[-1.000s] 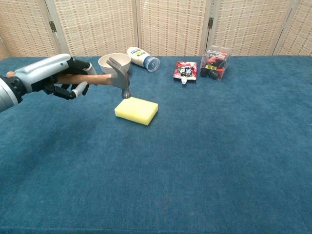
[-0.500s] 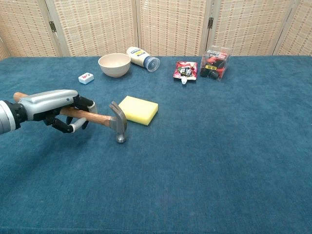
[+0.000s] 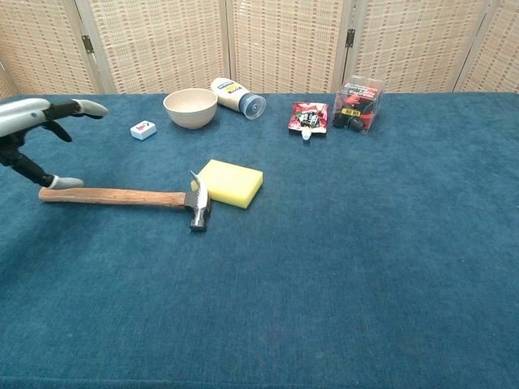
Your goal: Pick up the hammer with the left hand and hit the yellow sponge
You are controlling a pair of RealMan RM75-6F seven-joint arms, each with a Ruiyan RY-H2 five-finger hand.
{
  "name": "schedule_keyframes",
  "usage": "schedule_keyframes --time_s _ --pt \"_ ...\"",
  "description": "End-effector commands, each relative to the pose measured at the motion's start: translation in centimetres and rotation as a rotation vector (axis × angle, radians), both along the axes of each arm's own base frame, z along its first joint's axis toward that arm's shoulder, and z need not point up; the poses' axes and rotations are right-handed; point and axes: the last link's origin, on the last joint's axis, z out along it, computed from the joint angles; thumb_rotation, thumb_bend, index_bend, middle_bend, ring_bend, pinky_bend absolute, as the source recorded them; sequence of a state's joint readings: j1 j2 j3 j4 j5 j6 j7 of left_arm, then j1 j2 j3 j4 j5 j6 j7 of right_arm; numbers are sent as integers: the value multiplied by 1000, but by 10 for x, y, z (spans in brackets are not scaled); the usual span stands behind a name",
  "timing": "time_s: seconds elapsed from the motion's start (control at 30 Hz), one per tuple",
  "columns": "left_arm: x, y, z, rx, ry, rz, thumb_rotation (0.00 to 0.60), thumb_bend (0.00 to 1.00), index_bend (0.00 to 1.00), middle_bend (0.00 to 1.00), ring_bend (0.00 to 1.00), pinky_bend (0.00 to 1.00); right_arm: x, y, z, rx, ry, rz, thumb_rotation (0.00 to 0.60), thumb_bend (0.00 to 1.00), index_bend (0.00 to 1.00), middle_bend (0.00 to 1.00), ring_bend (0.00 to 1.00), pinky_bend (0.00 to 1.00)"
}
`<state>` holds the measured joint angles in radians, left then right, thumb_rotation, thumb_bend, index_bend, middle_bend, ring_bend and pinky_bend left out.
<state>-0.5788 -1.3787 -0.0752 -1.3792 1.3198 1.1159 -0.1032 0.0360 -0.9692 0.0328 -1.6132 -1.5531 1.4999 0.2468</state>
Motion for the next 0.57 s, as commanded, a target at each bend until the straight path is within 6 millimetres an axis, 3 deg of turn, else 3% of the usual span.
schedule_keyframes --time_s 0.03,0.3,0.57 --pt "-20 -27 38 139 23 105 600 274 191 107 63 256 -1 -1 0 4 3 -2 600 164 312 465 243 268" --pt "-41 -80 78 255 114 231 600 274 215 110 64 256 0 -6 -1 26 -6 8 600 163 312 465 243 269" --pt "-47 -117 92 303 123 289 600 274 230 118 64 256 1 -12 -7 56 -19 33 600 163 311 465 243 268"
